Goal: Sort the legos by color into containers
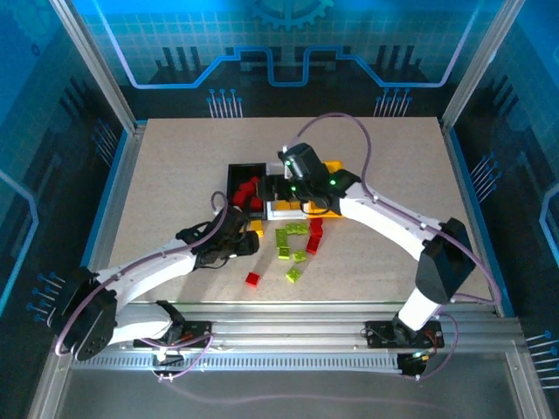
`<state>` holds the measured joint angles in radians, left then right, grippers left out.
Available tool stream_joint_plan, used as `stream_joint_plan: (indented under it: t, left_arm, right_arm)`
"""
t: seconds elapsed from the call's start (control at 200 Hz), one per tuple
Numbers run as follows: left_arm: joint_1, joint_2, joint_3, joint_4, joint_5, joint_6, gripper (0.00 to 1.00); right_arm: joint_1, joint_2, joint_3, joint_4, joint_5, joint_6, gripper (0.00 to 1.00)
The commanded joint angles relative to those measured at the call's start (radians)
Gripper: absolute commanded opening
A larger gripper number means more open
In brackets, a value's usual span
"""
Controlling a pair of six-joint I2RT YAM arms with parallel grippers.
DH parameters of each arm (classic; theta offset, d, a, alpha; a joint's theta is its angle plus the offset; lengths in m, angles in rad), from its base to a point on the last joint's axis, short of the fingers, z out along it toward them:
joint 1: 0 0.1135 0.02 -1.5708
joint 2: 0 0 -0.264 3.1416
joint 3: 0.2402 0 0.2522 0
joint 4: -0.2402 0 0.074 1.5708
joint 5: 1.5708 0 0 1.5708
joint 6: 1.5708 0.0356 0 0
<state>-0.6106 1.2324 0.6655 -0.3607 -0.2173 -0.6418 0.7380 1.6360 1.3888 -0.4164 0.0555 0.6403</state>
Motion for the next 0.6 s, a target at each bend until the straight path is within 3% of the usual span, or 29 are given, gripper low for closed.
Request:
stream_joint_plan:
  t: [0.0, 0.445, 0.595]
  left_arm:
    - [0.066, 0.050, 0.009, 0.077, -0.051, 0.001, 0.71]
    - [0.144, 0.297, 0.074, 0.239, -0.023, 0.016, 0.69]
    - [0.154, 0.365, 0.095, 0.245, -0.047, 0.028, 0.57]
  right_arm:
    - [-0.016, -0.070, -0.074, 0.053, 0.027, 0.026, 0.80]
    - [-0.052, -0.194, -0.168, 0.063, 0.030, 0.019, 0.80]
    - [-0.054, -0.216, -0.183, 0.064, 0.032, 0.018, 0.80]
